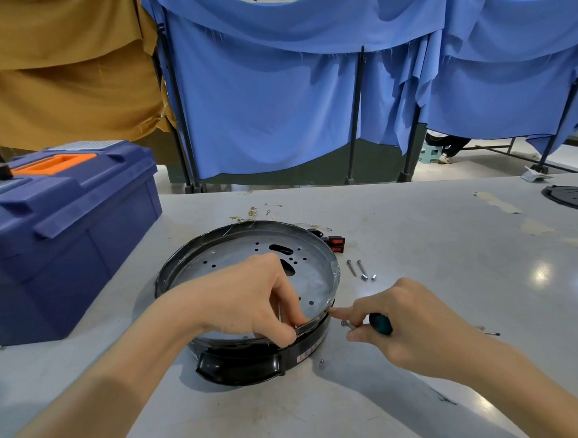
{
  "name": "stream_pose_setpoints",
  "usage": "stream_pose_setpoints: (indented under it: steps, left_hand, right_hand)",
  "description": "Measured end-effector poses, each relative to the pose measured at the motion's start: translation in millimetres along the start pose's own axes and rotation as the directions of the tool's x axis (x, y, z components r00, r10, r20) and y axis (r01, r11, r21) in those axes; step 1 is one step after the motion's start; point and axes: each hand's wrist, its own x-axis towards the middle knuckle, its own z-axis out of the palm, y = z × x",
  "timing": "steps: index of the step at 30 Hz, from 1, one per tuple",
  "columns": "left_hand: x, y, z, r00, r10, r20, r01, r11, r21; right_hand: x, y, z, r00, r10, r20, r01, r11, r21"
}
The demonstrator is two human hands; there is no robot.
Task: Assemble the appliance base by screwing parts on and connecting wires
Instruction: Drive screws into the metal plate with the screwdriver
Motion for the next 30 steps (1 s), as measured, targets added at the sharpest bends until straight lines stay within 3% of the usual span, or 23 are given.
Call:
stream_pose_setpoints:
  steps: [3,8,14,16,18,21,30]
  left_hand:
    - [0.8,-4.6,5.0,1.0,0.007,-0.026,-0.007,1.0,0.002]
    - [-2.6,-11.1,7.4,0.999,0.034,-0.007,-0.034,0.999,0.004]
    - [7.6,-38.6,16.5,0.997,-0.016,0.069,0.001,0.977,0.214]
    - [16.6,-54.5,22.6,0.995,-0.075,0.066,0.049,0.941,0.336]
    - [17.6,-70.7,27.7,1.0,0.002,0.021,-0.011,0.904,0.428]
    - [13.9,-92.5,32.0,0.986,0.15,-0.072,-0.107,0.906,0.41]
    - [24.6,-107.3,32.6,0.985,0.127,-0.113,-0.099,0.97,0.223]
  right_hand:
    - [1.2,3.5,-1.5,0.993,0.033,-0.111,-0.023,0.995,0.094]
    - [6.1,5.4,0.4,0.939,0.044,-0.341,-0.019,0.997,0.077]
    - [11.5,0.7,4.3,0.926,-0.075,-0.37,0.066,0.997,-0.036]
    - [16.9,-1.5,3.5,0.948,-0.085,-0.307,0.078,0.996,-0.035]
    - [21.6,-2.7,5.3,0.971,-0.072,-0.226,0.073,0.997,-0.007]
    - [24.0,-1.9,9.2,0.98,-0.047,-0.195,0.065,0.994,0.087]
    - [24.4,-0.7,19.0,0.953,-0.031,-0.303,0.103,0.969,0.224]
